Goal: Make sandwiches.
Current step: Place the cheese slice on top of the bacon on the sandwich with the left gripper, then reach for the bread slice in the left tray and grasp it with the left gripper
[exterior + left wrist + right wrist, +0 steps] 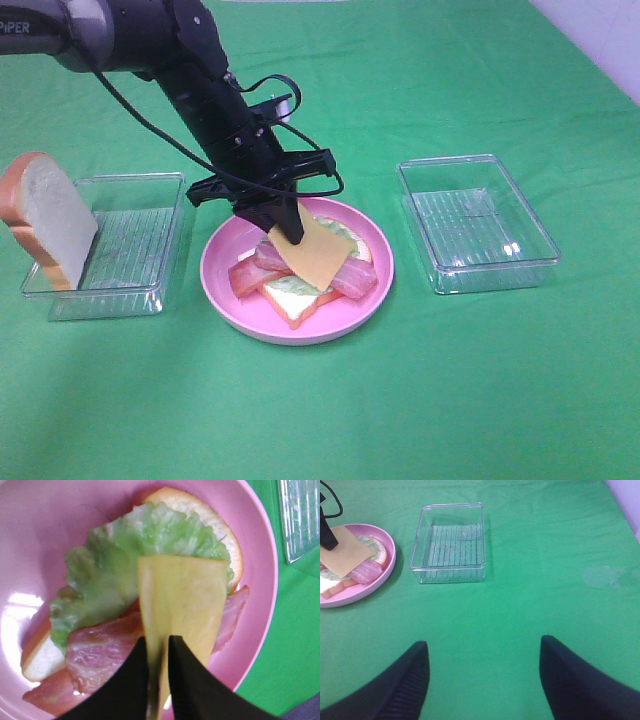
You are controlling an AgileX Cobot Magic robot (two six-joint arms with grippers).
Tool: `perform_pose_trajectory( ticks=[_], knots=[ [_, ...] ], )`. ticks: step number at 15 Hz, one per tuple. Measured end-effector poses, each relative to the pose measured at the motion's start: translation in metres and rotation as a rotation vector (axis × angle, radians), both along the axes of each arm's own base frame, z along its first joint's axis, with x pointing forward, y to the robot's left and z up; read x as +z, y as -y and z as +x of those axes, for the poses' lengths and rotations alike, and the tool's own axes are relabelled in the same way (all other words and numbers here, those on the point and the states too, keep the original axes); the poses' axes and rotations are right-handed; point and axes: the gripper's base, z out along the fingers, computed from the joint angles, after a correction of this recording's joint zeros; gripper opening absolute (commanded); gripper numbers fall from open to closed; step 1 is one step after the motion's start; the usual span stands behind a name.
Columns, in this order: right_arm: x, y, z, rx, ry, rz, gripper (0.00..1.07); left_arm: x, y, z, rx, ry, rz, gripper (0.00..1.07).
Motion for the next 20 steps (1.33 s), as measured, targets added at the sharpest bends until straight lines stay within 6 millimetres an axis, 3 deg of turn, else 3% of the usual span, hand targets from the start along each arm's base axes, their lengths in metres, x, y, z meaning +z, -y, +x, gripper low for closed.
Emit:
perform_pose_trajectory(
  ticks=[1, 3, 5, 7, 8, 9, 11, 13, 14, 15, 17, 20],
  knots=[
    [0.0, 0.0, 0.0, 0.0, 0.0, 0.0, 0.6, 0.0, 0.0, 0.0, -0.002, 0.001, 0.004, 0.57],
    [0.0, 0.0, 0.0, 0.0, 0.0, 0.0, 0.6, 0.004, -0.001, -0.001, -0.01, 0.002, 0.007, 0.77],
    [0.0, 0.0, 0.0, 0.0, 0.0, 0.0, 0.6, 0.028, -0.002, 0.002, -0.024, 0.065, 0.005, 0.77],
    [0.0, 0.0, 0.0, 0.0, 0.0, 0.0, 0.6, 0.077, -0.006, 0.01, -0.04, 0.165, 0.055, 0.76],
    [0.0, 0.0, 0.0, 0.0, 0.0, 0.0, 0.6, 0.077, -0.006, 0.01, -0.04, 0.165, 0.055, 0.76],
    [0.0, 0.0, 0.0, 0.0, 0.0, 0.0, 0.6, 0.096, -0.009, 0.014, -0.008, 0.225, 0.08, 0.76],
    [0.0, 0.0, 0.0, 0.0, 0.0, 0.0, 0.6, 0.142, -0.021, 0.009, 0.075, 0.333, 0.12, 0.76],
    [0.0, 0.0, 0.0, 0.0, 0.0, 0.0, 0.6, 0.168, -0.037, 0.005, 0.107, 0.415, 0.17, 0.75],
    [0.0, 0.0, 0.0, 0.0, 0.0, 0.0, 0.6, 0.184, -0.054, 0.002, 0.144, 0.448, 0.187, 0.73],
    [0.0, 0.0, 0.0, 0.0, 0.0, 0.0, 0.6, 0.184, -0.054, 0.002, 0.144, 0.448, 0.187, 0.73],
    [0.0, 0.0, 0.0, 0.0, 0.0, 0.0, 0.6, 0.201, -0.094, -0.01, 0.216, 0.447, 0.213, 0.73],
    [0.0, 0.0, 0.0, 0.0, 0.0, 0.0, 0.6, 0.21, -0.146, -0.037, 0.308, 0.41, 0.267, 0.74]
  ],
)
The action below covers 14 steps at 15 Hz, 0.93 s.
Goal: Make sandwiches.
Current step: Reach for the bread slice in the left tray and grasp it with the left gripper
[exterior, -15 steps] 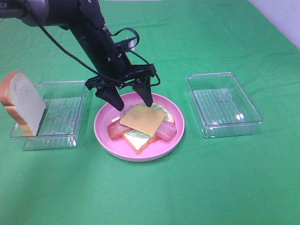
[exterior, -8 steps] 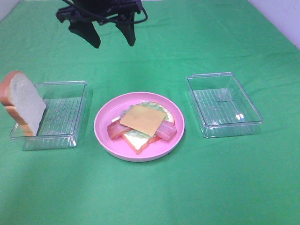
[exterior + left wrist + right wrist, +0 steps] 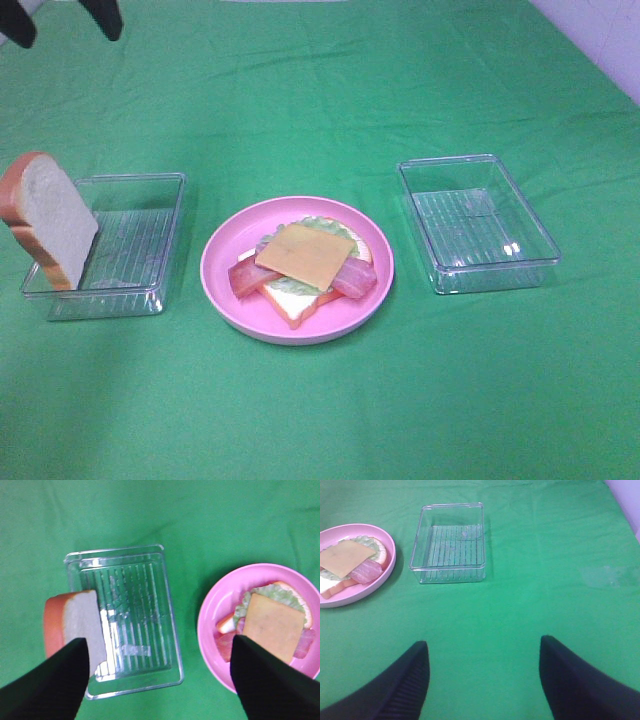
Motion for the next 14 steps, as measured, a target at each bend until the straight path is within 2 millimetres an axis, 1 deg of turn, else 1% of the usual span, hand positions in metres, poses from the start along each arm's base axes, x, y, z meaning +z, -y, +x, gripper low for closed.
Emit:
perform_pose_trajectory(
  ticks=[1, 2, 3, 4, 5, 6, 7, 8, 9, 11, 12, 13, 14],
  knots=[
    [0.0, 0.0, 0.0, 0.0, 0.0, 0.0, 0.6, 0.002, -0.012, -0.008, 0.029, -0.004, 0.011, 0.74],
    [0.0, 0.0, 0.0, 0.0, 0.0, 0.0, 0.6, -0.002, -0.025, -0.014, 0.057, -0.022, 0.034, 0.74],
    [0.0, 0.0, 0.0, 0.0, 0.0, 0.0, 0.6, -0.013, -0.039, -0.019, 0.089, -0.064, 0.066, 0.74],
    [0.0, 0.0, 0.0, 0.0, 0.0, 0.0, 0.6, -0.019, -0.043, -0.019, 0.101, -0.085, 0.069, 0.74],
    [0.0, 0.0, 0.0, 0.0, 0.0, 0.0, 0.6, -0.035, -0.052, -0.021, 0.121, -0.14, 0.086, 0.74],
    [0.0, 0.0, 0.0, 0.0, 0.0, 0.0, 0.6, -0.035, -0.052, -0.021, 0.121, -0.14, 0.086, 0.74],
    [0.0, 0.0, 0.0, 0.0, 0.0, 0.0, 0.6, -0.063, -0.059, -0.021, 0.136, -0.233, 0.109, 0.76],
    [0.0, 0.0, 0.0, 0.0, 0.0, 0.0, 0.6, -0.063, -0.059, -0.021, 0.136, -0.233, 0.109, 0.76],
    [0.0, 0.0, 0.0, 0.0, 0.0, 0.0, 0.6, -0.076, -0.059, -0.018, 0.135, -0.257, 0.113, 0.78],
    [0.0, 0.0, 0.0, 0.0, 0.0, 0.0, 0.6, -0.096, -0.057, -0.008, 0.143, -0.283, 0.115, 0.8],
    [0.0, 0.0, 0.0, 0.0, 0.0, 0.0, 0.6, -0.112, -0.057, 0.0, 0.149, -0.291, 0.122, 0.8],
    [0.0, 0.0, 0.0, 0.0, 0.0, 0.0, 0.6, -0.115, -0.057, 0.003, 0.149, -0.284, 0.122, 0.8],
    [0.0, 0.0, 0.0, 0.0, 0.0, 0.0, 0.6, -0.133, -0.055, 0.013, 0.151, -0.278, 0.114, 0.79]
  ],
)
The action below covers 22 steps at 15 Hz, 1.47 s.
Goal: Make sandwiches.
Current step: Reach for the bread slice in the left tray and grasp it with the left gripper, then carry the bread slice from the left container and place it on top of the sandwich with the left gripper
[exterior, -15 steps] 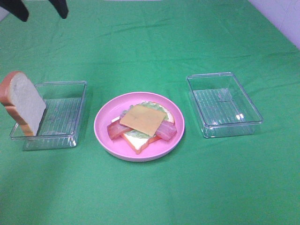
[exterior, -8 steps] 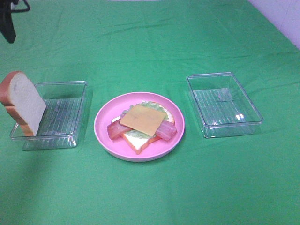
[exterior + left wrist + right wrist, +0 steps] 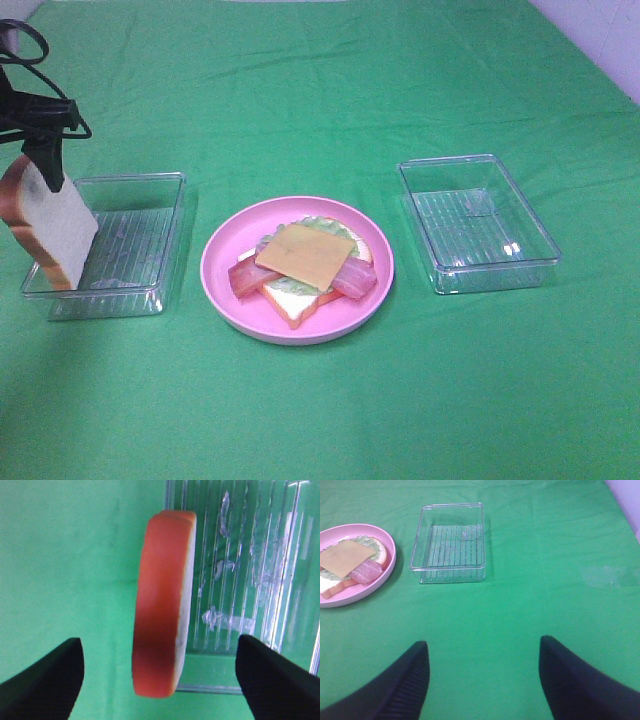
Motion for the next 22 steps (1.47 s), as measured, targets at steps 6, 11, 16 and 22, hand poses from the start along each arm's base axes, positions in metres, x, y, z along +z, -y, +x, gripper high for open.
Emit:
perform_pose_trajectory(
  ticks=[6, 11, 16, 22],
  knots=[
    [0.0, 0.0, 0.0, 0.0, 0.0, 0.0, 0.6, -0.035, 0.002, 0.011, 0.004, -0.053, -0.006, 0.6],
    [0.0, 0.0, 0.0, 0.0, 0.0, 0.0, 0.6, -0.035, 0.003, 0.015, 0.014, -0.008, -0.018, 0.0],
    [0.0, 0.0, 0.0, 0.0, 0.0, 0.0, 0.6, -0.032, 0.007, 0.014, 0.034, -0.007, -0.068, 0.0],
    [0.0, 0.0, 0.0, 0.0, 0.0, 0.0, 0.6, 0.018, 0.034, 0.012, -0.015, 0.183, -0.399, 0.0]
  ],
)
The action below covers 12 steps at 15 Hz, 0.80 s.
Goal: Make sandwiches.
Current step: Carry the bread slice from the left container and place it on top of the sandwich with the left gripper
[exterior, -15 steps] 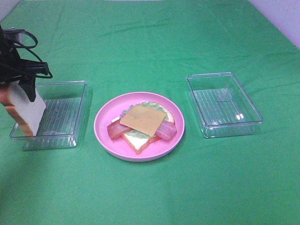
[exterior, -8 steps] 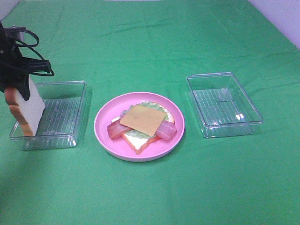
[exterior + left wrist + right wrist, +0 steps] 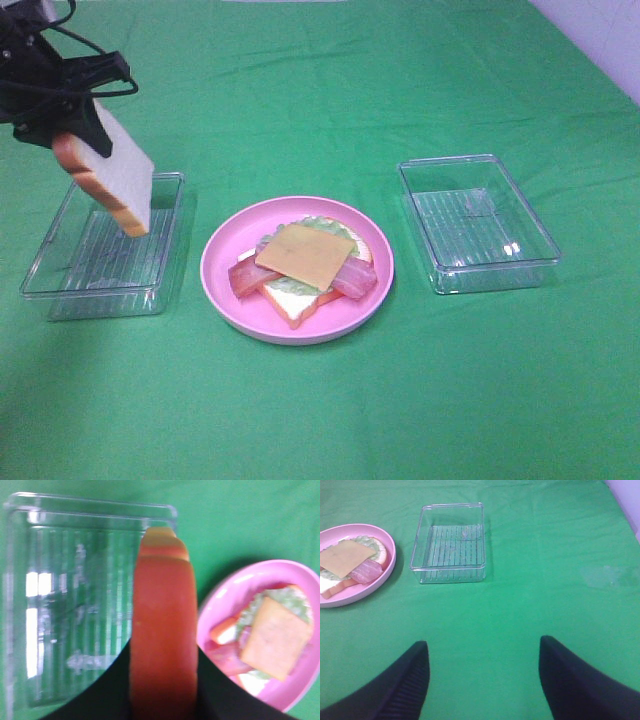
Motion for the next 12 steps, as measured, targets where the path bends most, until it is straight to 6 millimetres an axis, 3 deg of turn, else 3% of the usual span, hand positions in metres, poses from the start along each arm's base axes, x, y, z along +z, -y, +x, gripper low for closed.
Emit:
perform_pose_trajectory(
  ticks=[1, 3, 6, 8, 10, 11, 12],
  knots=[
    [0.0, 0.0, 0.0, 0.0, 0.0, 0.0, 0.6, 0.0, 0.0, 0.0, 0.0, 0.0, 0.0, 0.0],
    [0.0, 0.0, 0.0, 0.0, 0.0, 0.0, 0.6, 0.01, 0.018, 0.001, -0.071, 0.064, -0.171, 0.0],
    [0.0, 0.0, 0.0, 0.0, 0.0, 0.0, 0.6, 0.019, 0.066, -0.006, -0.216, 0.15, -0.309, 0.0],
    [0.0, 0.0, 0.0, 0.0, 0.0, 0.0, 0.6, 0.005, 0.1, -0.01, -0.254, 0.136, -0.337, 0.0],
    [0.0, 0.0, 0.0, 0.0, 0.0, 0.0, 0.6, -0.001, 0.11, -0.011, -0.263, 0.124, -0.341, 0.0],
    [0.0, 0.0, 0.0, 0.0, 0.0, 0.0, 0.6, -0.026, 0.136, -0.014, -0.283, 0.088, -0.329, 0.0],
    [0.0, 0.0, 0.0, 0.0, 0.0, 0.0, 0.6, -0.036, 0.144, -0.015, -0.292, 0.07, -0.322, 0.0]
  ],
)
